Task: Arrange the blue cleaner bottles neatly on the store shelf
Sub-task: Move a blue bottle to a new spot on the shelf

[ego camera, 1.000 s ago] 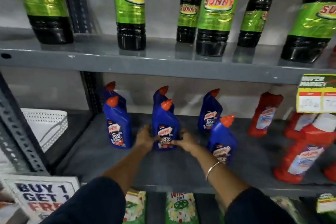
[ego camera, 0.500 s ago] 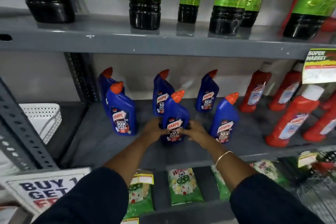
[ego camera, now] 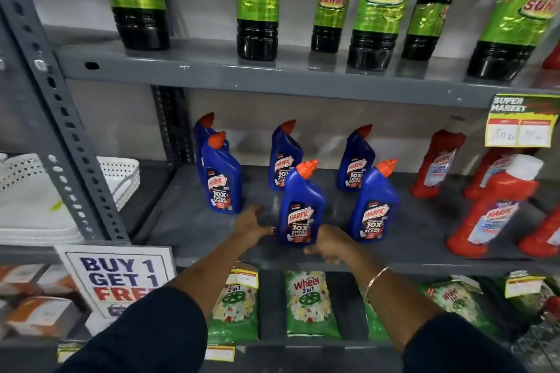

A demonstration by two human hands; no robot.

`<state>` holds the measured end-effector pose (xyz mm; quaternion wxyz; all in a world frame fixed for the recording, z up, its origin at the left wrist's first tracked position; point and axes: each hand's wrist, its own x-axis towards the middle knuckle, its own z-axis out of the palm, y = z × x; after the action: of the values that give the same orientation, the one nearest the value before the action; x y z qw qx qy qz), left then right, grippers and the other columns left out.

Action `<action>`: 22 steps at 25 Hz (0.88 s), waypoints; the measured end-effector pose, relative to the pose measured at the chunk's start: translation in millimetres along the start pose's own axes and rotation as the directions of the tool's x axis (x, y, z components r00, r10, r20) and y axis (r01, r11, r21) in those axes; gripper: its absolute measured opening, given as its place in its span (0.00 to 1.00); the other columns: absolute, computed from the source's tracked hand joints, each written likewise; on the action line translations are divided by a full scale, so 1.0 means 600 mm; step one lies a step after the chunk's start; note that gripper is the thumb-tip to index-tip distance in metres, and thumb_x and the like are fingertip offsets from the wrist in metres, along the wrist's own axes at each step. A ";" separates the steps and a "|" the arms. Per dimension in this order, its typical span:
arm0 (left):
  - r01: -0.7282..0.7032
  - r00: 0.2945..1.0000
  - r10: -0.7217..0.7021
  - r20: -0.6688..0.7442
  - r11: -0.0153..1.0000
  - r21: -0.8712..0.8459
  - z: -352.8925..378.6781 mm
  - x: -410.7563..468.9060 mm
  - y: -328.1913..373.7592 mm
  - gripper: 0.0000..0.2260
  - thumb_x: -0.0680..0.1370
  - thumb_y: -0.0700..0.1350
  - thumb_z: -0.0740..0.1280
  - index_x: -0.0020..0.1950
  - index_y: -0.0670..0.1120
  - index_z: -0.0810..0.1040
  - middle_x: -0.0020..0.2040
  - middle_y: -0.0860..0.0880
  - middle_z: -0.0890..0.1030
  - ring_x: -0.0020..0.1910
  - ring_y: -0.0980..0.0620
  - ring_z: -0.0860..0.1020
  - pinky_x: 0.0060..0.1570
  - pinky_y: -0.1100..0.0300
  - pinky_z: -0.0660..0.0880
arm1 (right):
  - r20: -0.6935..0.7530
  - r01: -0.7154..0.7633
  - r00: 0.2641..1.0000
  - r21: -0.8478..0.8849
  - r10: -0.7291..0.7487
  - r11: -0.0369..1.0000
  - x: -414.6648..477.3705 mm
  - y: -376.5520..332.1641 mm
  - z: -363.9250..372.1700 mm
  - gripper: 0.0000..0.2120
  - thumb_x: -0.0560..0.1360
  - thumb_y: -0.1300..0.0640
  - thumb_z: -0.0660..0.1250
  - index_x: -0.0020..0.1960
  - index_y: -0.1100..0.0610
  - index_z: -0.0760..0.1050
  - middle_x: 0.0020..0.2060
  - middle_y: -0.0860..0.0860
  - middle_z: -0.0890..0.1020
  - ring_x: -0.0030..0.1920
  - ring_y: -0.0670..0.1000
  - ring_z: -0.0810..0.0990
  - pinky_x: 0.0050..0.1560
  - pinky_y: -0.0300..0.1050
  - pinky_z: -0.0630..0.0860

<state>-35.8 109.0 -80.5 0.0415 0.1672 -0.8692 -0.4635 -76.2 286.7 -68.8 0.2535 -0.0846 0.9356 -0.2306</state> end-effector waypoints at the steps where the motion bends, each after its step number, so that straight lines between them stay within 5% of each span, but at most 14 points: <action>1: 0.012 0.997 -0.011 -0.071 1.000 0.009 -0.013 0.001 -0.013 0.28 0.68 0.36 0.73 0.66 0.38 0.67 0.66 0.39 0.72 0.64 0.42 0.72 0.63 0.52 0.71 | 0.052 -0.071 0.996 -0.010 0.072 0.997 -0.001 -0.014 0.012 0.13 0.72 0.54 0.69 0.35 0.59 0.71 0.26 0.52 0.76 0.24 0.48 0.74 0.24 0.39 0.70; 4: 0.053 0.971 -0.069 -0.229 0.996 -0.073 -0.074 0.013 -0.037 0.23 0.70 0.35 0.71 0.63 0.35 0.70 0.62 0.35 0.75 0.57 0.43 0.75 0.56 0.55 0.72 | 0.174 -0.143 0.979 0.193 0.110 0.971 0.008 -0.091 0.052 0.14 0.78 0.58 0.59 0.33 0.59 0.69 0.24 0.52 0.77 0.24 0.49 0.74 0.27 0.41 0.69; 7: -0.008 0.915 -0.055 -0.400 0.988 -0.153 -0.146 0.040 -0.053 0.19 0.72 0.34 0.69 0.61 0.33 0.71 0.60 0.34 0.77 0.57 0.39 0.76 0.48 0.57 0.69 | -0.007 0.081 0.996 0.388 -0.085 0.918 0.039 -0.185 0.069 0.03 0.76 0.60 0.62 0.49 0.58 0.73 0.49 0.57 0.82 0.44 0.56 0.79 0.44 0.49 0.76; 9: -0.131 0.931 0.011 -0.365 0.943 -0.306 -0.186 0.062 -0.064 0.21 0.69 0.35 0.72 0.60 0.33 0.71 0.58 0.36 0.78 0.58 0.39 0.77 0.47 0.59 0.69 | -0.122 0.187 0.982 0.462 -0.147 0.867 0.072 -0.224 0.071 0.20 0.73 0.61 0.67 0.64 0.62 0.69 0.63 0.59 0.75 0.61 0.59 0.74 0.61 0.53 0.73; 11: -0.195 0.979 0.138 -0.152 0.855 -0.480 -0.220 0.094 -0.086 0.29 0.60 0.47 0.79 0.56 0.42 0.74 0.51 0.44 0.82 0.54 0.47 0.81 0.45 0.61 0.75 | -0.199 0.236 0.967 0.476 -0.158 0.847 0.104 -0.253 0.079 0.29 0.71 0.62 0.69 0.69 0.62 0.63 0.68 0.59 0.71 0.67 0.60 0.70 0.67 0.55 0.69; 12: -0.160 0.986 0.161 -0.043 0.840 -0.518 -0.225 0.115 -0.100 0.35 0.53 0.55 0.80 0.55 0.44 0.75 0.50 0.46 0.82 0.51 0.53 0.82 0.46 0.60 0.78 | -0.208 0.251 0.964 0.490 -0.168 0.835 0.116 -0.262 0.083 0.29 0.70 0.64 0.70 0.69 0.63 0.64 0.67 0.60 0.72 0.67 0.60 0.71 0.66 0.54 0.70; 14: -0.093 0.984 0.150 0.091 0.886 -0.454 -0.228 0.158 -0.128 0.44 0.50 0.58 0.79 0.60 0.38 0.74 0.56 0.40 0.80 0.56 0.47 0.80 0.57 0.47 0.76 | -0.217 0.259 0.962 0.538 -0.166 0.802 0.136 -0.275 0.092 0.26 0.69 0.68 0.70 0.66 0.65 0.67 0.63 0.62 0.75 0.65 0.60 0.73 0.60 0.51 0.72; 17: -0.113 0.987 0.131 0.089 0.977 -0.178 -0.234 0.176 -0.144 0.28 0.65 0.47 0.74 0.60 0.38 0.73 0.62 0.36 0.77 0.61 0.38 0.75 0.63 0.40 0.71 | -0.246 0.290 0.953 0.594 -0.174 0.750 0.147 -0.284 0.108 0.23 0.69 0.69 0.69 0.63 0.65 0.70 0.61 0.64 0.77 0.63 0.62 0.75 0.65 0.59 0.71; 19: -0.113 0.991 0.124 0.052 0.977 -0.178 -0.240 0.168 -0.145 0.15 0.66 0.43 0.74 0.50 0.42 0.76 0.57 0.35 0.79 0.56 0.39 0.77 0.60 0.42 0.74 | -0.224 0.289 0.956 0.620 -0.189 0.729 0.138 -0.284 0.114 0.22 0.69 0.69 0.69 0.62 0.64 0.71 0.59 0.62 0.78 0.61 0.61 0.76 0.65 0.61 0.72; 22: -0.136 0.990 0.139 0.027 0.985 -0.109 -0.244 0.128 -0.142 0.13 0.65 0.41 0.75 0.47 0.42 0.78 0.49 0.38 0.82 0.45 0.47 0.78 0.49 0.51 0.76 | -0.159 0.236 0.972 0.652 -0.174 0.721 0.100 -0.279 0.119 0.22 0.70 0.70 0.68 0.63 0.62 0.69 0.56 0.57 0.78 0.58 0.57 0.76 0.61 0.57 0.74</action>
<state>-53.5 -76.3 -73.9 0.0672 0.0962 -0.8532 -0.5082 -83.9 95.0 -69.9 0.1993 -0.0816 0.7861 -0.5793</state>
